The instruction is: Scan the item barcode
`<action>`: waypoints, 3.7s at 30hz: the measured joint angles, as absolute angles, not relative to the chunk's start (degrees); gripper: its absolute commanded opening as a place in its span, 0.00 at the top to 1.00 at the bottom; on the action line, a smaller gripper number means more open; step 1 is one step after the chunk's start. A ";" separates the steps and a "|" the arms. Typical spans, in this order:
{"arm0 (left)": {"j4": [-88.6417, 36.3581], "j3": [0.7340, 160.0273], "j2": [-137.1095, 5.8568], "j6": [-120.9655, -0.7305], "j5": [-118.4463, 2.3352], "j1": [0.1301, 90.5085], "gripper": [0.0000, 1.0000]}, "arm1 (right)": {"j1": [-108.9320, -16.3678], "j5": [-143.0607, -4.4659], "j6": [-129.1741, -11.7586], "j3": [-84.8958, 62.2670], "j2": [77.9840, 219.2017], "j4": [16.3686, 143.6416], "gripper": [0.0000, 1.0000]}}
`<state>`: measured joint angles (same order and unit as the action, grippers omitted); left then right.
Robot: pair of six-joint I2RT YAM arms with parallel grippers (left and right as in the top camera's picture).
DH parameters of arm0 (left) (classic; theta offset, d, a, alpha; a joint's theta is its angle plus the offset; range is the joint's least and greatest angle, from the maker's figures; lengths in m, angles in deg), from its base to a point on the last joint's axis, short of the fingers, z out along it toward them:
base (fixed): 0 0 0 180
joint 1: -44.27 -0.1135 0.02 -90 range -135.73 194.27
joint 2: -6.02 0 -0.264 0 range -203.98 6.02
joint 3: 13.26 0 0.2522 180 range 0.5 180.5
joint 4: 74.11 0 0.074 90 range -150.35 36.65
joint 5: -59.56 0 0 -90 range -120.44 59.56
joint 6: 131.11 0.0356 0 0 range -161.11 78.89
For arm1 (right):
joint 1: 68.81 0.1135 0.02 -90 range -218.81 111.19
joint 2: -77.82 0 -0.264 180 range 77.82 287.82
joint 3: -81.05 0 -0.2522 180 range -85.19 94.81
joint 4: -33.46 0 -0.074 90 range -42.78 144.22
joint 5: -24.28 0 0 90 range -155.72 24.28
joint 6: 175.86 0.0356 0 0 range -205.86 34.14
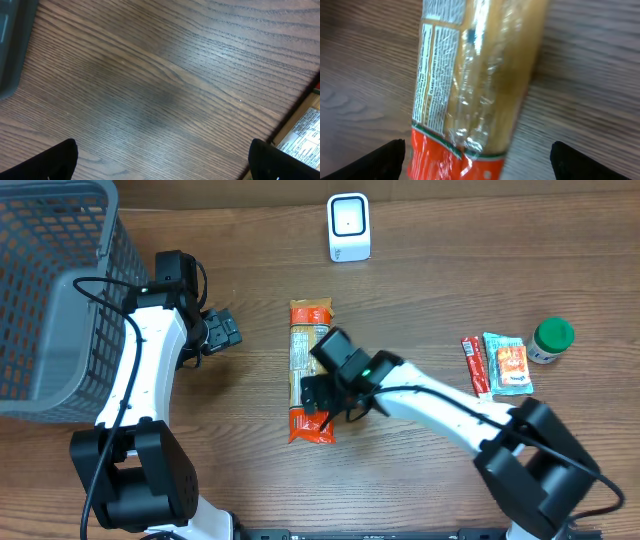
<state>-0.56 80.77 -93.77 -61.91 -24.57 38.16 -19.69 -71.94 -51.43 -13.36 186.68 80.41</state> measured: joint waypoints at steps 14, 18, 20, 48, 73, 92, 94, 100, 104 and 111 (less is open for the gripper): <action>-0.56 80.77 -93.77 -61.91 -24.57 38.16 0.00 | -13.99 -59.46 -46.86 -13.36 188.25 77.37 0.00; -0.56 80.77 -93.77 -61.91 -24.57 38.16 0.00 | -13.99 -57.80 -46.12 -13.36 188.25 75.25 0.00; -0.56 80.77 -93.77 -61.91 -24.57 38.16 0.00 | -14.05 -57.21 -45.90 -13.36 188.25 74.79 0.00; -0.56 80.77 -93.77 -61.91 -24.57 38.16 0.00 | -12.61 -85.25 -43.87 -13.23 191.84 71.89 0.17; -0.54 80.77 -93.77 -61.91 -24.59 38.16 0.00 | -25.37 -74.98 -69.96 -0.48 185.50 77.79 0.96; -0.56 80.77 -93.77 -61.91 -24.57 38.16 0.00 | -24.91 -58.65 -73.90 -0.44 202.04 50.95 0.96; -0.54 80.77 -93.77 -61.91 -24.57 38.16 0.00 | -24.96 -57.67 -73.90 -0.44 202.85 51.32 0.96; -0.56 80.77 -93.77 -61.91 -24.57 38.16 0.00 | -25.85 -56.40 -73.92 -0.44 204.01 57.04 0.96; -0.54 80.77 -93.77 -61.91 -24.57 38.16 0.00 | -27.12 -56.46 -73.79 0.81 203.88 62.57 0.96; -0.56 80.77 -93.77 -61.91 -24.57 38.16 0.00 | -30.77 -56.29 -72.56 1.40 198.53 85.09 0.96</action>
<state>-0.56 80.77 -93.77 -61.91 -24.57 38.16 -30.77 -56.29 -72.56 1.40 198.53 85.09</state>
